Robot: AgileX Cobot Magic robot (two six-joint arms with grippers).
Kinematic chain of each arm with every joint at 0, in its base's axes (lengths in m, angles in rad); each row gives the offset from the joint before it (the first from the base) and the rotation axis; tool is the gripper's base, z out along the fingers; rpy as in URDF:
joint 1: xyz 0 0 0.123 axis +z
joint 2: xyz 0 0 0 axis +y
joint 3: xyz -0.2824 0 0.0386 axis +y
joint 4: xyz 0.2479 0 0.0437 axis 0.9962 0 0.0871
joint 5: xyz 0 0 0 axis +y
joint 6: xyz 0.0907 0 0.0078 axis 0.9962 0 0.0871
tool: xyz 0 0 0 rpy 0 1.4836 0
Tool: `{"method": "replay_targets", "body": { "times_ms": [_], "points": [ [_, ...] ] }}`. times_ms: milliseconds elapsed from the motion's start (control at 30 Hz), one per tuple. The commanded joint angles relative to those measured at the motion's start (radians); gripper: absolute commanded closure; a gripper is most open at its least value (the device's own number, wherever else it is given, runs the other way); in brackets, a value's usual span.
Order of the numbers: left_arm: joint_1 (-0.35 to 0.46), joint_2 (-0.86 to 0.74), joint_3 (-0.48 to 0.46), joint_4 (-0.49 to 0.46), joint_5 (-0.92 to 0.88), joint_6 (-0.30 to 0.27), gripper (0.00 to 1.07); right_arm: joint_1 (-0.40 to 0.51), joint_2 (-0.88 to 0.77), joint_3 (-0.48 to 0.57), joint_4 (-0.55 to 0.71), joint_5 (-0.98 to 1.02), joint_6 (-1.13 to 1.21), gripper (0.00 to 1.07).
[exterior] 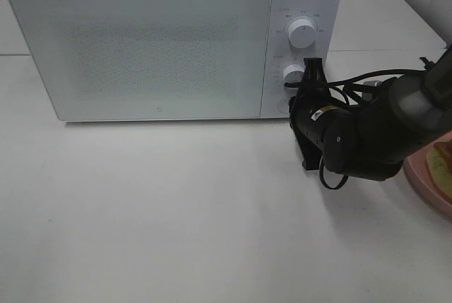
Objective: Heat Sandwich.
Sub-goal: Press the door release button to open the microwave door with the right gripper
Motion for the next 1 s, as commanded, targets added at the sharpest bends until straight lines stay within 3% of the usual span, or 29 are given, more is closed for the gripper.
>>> {"method": "replay_targets", "body": {
  "times_ms": [33, 500, 1000],
  "points": [
    [-0.006, -0.019, 0.0, -0.008, -0.009, 0.0, 0.07, -0.021, 0.017, -0.032, -0.013, 0.019, -0.002, 1.07],
    [-0.006, -0.019, 0.0, -0.008, -0.009, 0.0, 0.07, -0.03, 0.041, -0.096, -0.045, 0.03, 0.027, 1.07],
    [-0.006, -0.019, 0.0, -0.008, -0.009, 0.0, 0.07, -0.03, 0.041, -0.096, -0.063, -0.171, 0.03, 1.07]
  ]
}}
